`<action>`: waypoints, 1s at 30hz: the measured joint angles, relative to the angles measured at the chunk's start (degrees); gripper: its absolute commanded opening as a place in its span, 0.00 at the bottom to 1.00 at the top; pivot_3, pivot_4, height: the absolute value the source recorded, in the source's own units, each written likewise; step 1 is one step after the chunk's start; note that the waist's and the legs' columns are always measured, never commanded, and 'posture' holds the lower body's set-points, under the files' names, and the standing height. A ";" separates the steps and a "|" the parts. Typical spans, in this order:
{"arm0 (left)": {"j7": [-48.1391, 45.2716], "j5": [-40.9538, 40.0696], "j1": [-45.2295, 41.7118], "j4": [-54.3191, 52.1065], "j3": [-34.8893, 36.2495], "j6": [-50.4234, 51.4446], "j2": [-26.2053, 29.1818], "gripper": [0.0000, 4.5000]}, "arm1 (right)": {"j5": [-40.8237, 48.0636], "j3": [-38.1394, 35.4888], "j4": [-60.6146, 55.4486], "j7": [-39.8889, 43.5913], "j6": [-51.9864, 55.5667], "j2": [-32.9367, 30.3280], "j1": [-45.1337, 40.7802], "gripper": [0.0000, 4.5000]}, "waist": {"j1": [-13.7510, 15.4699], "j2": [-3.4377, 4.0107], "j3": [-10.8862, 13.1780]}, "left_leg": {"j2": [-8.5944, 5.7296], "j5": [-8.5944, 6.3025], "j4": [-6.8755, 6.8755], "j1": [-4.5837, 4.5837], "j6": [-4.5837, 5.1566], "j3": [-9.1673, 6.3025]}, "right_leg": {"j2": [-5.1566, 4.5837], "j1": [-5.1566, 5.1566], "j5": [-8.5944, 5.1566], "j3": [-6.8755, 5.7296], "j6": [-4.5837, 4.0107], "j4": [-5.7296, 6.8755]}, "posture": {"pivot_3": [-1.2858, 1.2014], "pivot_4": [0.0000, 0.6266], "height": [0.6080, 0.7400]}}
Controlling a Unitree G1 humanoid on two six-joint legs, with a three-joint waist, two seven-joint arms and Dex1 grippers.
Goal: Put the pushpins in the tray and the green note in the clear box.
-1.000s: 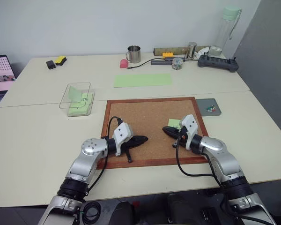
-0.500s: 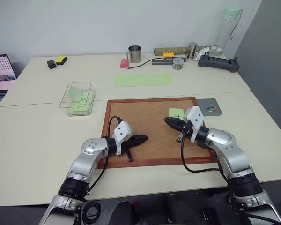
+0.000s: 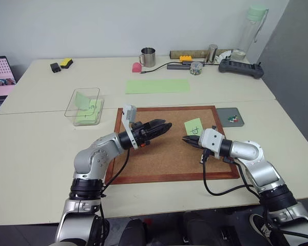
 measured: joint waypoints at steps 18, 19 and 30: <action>1.64 -5.75 0.04 -0.97 1.02 6.07 -0.35 1.00 | -2.23 0.90 -3.80 2.65 -8.79 -0.34 -2.56 0.00 | 0.22 -0.01 0.00 | 0.00 0.02 0.02 0.02 -0.03 -0.02 | -0.02 0.00 0.04 0.01 -0.06 0.04 | 0.52 0.24 1.00; 1.65 -5.75 0.04 -0.97 0.98 6.10 -0.45 1.00 | -2.23 0.98 -4.24 2.66 -8.56 0.06 -2.63 0.00 | 0.23 -0.01 0.00 | 0.00 0.02 0.02 0.02 -0.03 -0.02 | -0.02 0.00 0.04 0.00 -0.07 0.04 | 0.52 0.24 1.00; 1.51 -5.73 0.09 -0.97 0.25 4.59 -2.11 0.87 | -1.79 1.68 -8.90 2.63 -5.60 2.68 -4.32 0.00 | 0.61 -0.01 0.00 | -0.01 0.02 0.03 0.01 -0.03 -0.02 | -0.02 0.00 0.11 0.00 -0.19 0.04 | 0.52 0.24 1.00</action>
